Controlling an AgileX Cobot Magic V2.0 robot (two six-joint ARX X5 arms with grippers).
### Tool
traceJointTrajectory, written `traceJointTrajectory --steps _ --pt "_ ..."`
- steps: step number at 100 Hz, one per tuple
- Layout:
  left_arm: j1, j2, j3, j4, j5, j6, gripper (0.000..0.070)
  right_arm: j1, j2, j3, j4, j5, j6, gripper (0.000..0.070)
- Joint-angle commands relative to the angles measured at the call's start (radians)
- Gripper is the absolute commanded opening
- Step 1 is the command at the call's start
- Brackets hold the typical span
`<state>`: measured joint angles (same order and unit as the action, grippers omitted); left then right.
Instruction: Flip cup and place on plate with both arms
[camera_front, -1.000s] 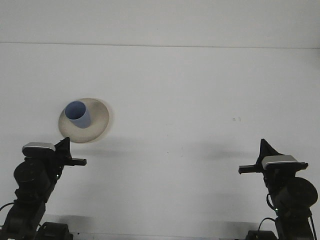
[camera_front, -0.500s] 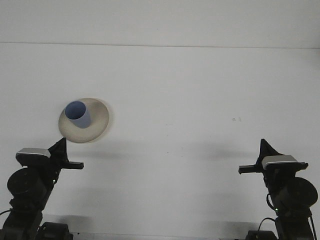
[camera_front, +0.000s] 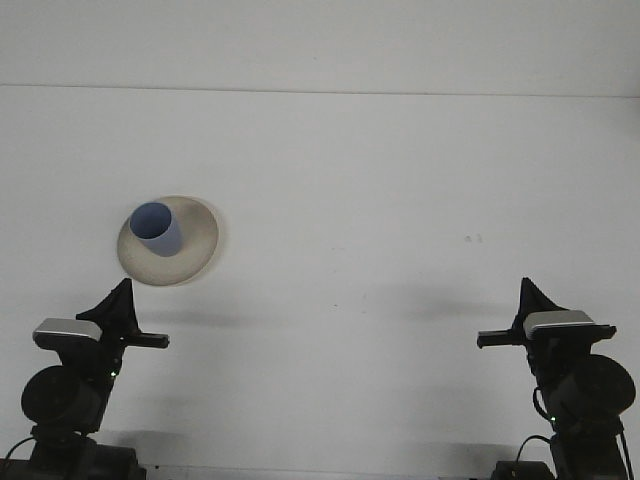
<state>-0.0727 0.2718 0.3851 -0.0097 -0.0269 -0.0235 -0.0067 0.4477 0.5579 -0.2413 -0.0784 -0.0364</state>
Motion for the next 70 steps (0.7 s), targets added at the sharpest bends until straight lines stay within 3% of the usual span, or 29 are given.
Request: traceJointTrajectory --steps 1,41,70 --pt "-0.001 -0.037 -0.051 0.048 0.001 0.017 0.0011 0.001 0.003 0.005 0.010 0.000 0.014 0.0000" --pt "0.025 -0.247 -0.287 0.147 0.001 0.020 0.0011 0.001 0.003 0.005 0.010 0.000 0.014 0.0000" --pt "0.048 -0.269 -0.357 0.246 0.001 0.019 0.0011 0.001 0.003 0.005 0.010 0.000 0.014 0.0000"
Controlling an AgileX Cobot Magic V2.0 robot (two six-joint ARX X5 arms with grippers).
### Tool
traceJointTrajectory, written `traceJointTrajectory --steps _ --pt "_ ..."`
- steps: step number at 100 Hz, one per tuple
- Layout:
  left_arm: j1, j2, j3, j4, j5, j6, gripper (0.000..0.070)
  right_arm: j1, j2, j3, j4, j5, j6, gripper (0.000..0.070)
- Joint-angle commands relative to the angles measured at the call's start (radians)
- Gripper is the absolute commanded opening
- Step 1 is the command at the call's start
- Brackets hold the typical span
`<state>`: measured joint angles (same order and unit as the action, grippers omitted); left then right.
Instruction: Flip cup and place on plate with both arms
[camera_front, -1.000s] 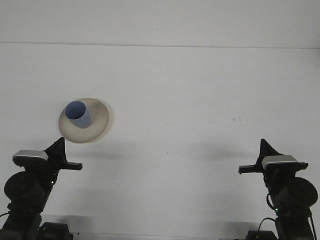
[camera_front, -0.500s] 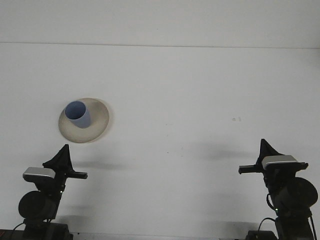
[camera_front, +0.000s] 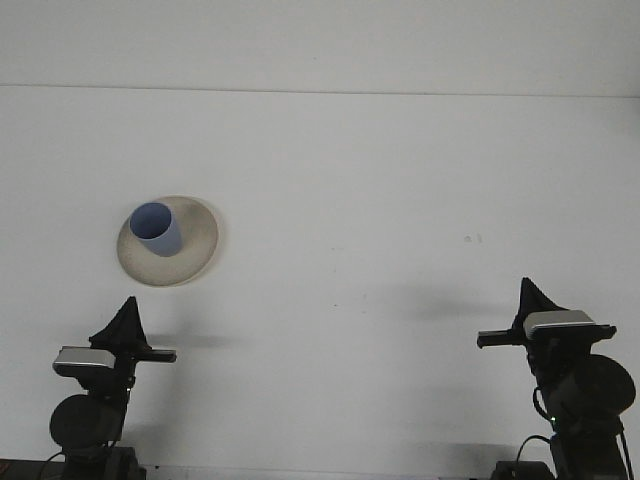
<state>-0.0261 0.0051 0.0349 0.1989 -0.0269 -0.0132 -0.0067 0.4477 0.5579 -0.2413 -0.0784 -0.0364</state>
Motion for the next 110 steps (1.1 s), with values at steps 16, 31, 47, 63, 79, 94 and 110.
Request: traceJointTrajectory --steps 16,31,47,63,79,94,110 --pt "0.002 -0.002 -0.021 0.068 0.001 0.005 0.0011 0.001 0.003 0.005 0.010 0.000 0.014 0.0000" --pt "0.002 -0.002 -0.021 0.062 0.001 -0.002 0.0011 0.001 0.003 0.005 0.010 0.000 0.014 0.0000" --pt "0.002 -0.002 -0.021 0.058 0.001 -0.002 0.0011 0.001 0.003 0.005 0.010 0.000 0.014 0.0000" --pt "0.002 -0.002 -0.021 0.058 0.001 -0.002 0.0011 0.001 0.003 0.005 0.010 0.000 0.014 0.0000" --pt "0.002 -0.002 -0.021 0.057 0.001 -0.002 0.0011 0.001 0.003 0.005 0.010 0.000 0.014 0.0000" --pt "0.002 -0.002 -0.021 0.057 0.001 -0.002 0.0011 0.001 0.003 0.005 0.010 0.000 0.014 0.0000" --pt "0.002 -0.002 -0.021 0.057 0.001 -0.002 0.0011 0.001 0.003 0.005 0.010 0.000 0.014 0.0000"
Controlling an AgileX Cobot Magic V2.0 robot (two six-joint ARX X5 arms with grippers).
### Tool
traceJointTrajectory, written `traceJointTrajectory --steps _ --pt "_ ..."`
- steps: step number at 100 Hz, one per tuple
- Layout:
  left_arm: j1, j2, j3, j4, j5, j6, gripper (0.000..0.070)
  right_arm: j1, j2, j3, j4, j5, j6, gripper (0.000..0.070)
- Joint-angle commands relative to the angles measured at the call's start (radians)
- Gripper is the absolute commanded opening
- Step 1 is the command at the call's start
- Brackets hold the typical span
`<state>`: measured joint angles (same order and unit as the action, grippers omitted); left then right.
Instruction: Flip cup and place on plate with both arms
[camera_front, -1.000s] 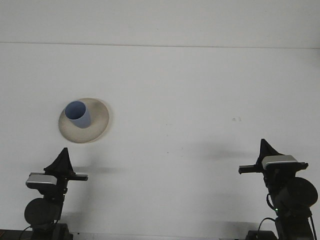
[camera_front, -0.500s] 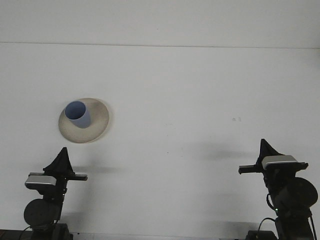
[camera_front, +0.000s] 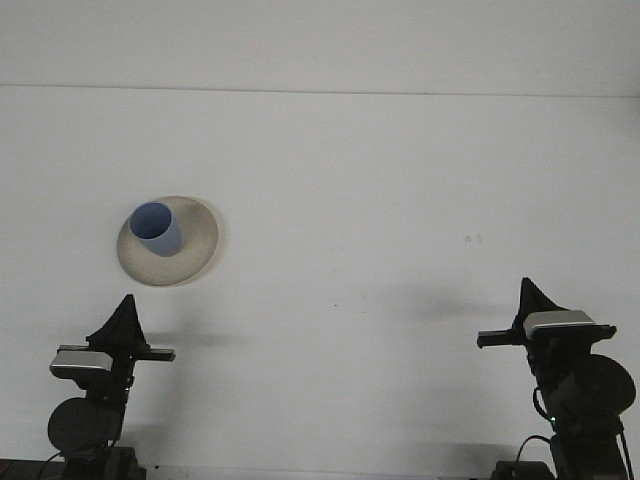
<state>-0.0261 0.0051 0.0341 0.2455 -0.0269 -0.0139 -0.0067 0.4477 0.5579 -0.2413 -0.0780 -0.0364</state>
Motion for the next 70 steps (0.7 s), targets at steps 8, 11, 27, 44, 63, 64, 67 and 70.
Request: traceJointTrajectory --steps 8,11,27,44,63,64,67,70 --pt "0.002 -0.002 -0.020 0.011 0.001 -0.001 0.0011 0.001 0.003 0.005 0.010 0.000 0.014 0.0000" --pt "0.002 -0.002 -0.020 0.011 0.001 -0.001 0.0011 0.001 0.003 0.004 0.010 0.000 0.014 0.0000" --pt "0.002 -0.002 -0.020 0.011 0.001 -0.001 0.0011 0.001 -0.010 0.003 0.010 0.001 0.009 0.0000" --pt "0.002 -0.002 -0.020 0.011 0.001 -0.001 0.0011 0.001 -0.065 -0.038 0.039 0.000 0.007 0.0000" --pt "0.002 -0.002 -0.020 0.011 0.001 -0.001 0.0011 0.001 -0.182 -0.161 0.112 0.001 0.007 0.0000" --pt "0.002 -0.002 -0.020 0.011 0.001 -0.001 0.0011 0.001 -0.189 -0.168 0.114 0.000 0.007 0.0000" --pt "0.002 -0.002 -0.020 0.011 0.001 -0.001 0.0011 0.001 -0.212 -0.189 0.114 0.000 0.007 0.0000" --pt "0.002 -0.002 -0.020 0.011 0.001 -0.001 0.0011 0.001 -0.236 -0.210 0.114 0.000 0.007 0.0000"
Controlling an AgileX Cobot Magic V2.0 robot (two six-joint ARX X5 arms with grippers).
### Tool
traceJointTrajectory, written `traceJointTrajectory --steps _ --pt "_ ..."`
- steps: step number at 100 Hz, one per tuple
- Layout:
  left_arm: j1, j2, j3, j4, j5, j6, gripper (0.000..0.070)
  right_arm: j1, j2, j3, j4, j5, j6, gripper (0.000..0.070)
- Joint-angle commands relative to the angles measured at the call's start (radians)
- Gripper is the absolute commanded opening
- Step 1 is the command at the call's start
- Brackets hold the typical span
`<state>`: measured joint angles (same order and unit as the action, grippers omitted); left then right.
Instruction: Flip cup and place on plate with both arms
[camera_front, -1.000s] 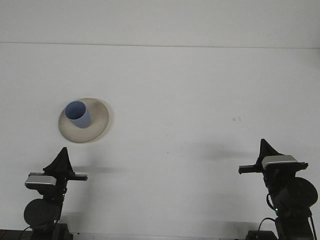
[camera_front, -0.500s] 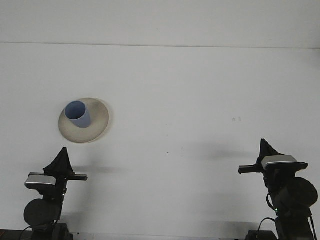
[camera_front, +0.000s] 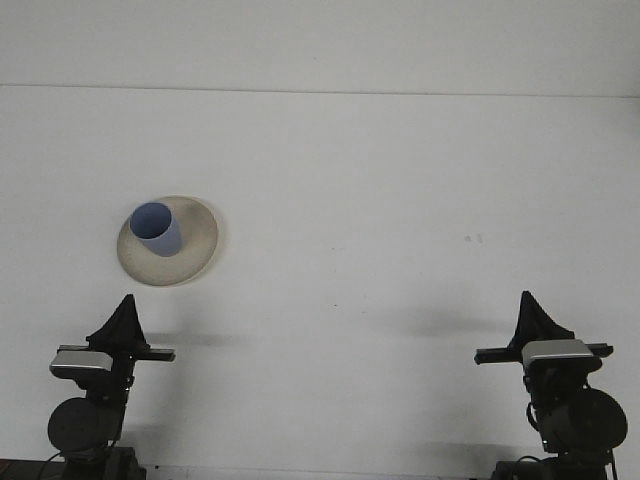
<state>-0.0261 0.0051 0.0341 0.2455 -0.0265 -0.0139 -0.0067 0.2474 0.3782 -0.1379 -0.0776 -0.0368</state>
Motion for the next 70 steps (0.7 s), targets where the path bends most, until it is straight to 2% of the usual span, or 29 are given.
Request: traceJointTrajectory --steps 1,31,70 --pt "0.002 -0.002 -0.020 0.011 0.001 -0.001 0.0011 0.001 -0.043 -0.038 0.010 0.000 0.008 0.0000" --pt "0.002 -0.002 -0.020 0.011 0.001 -0.001 0.0011 0.001 -0.250 -0.202 0.022 0.018 0.041 0.0000" --pt "0.002 -0.002 -0.020 0.011 0.001 -0.001 0.0011 0.001 -0.246 -0.314 0.148 0.061 0.077 0.0000"
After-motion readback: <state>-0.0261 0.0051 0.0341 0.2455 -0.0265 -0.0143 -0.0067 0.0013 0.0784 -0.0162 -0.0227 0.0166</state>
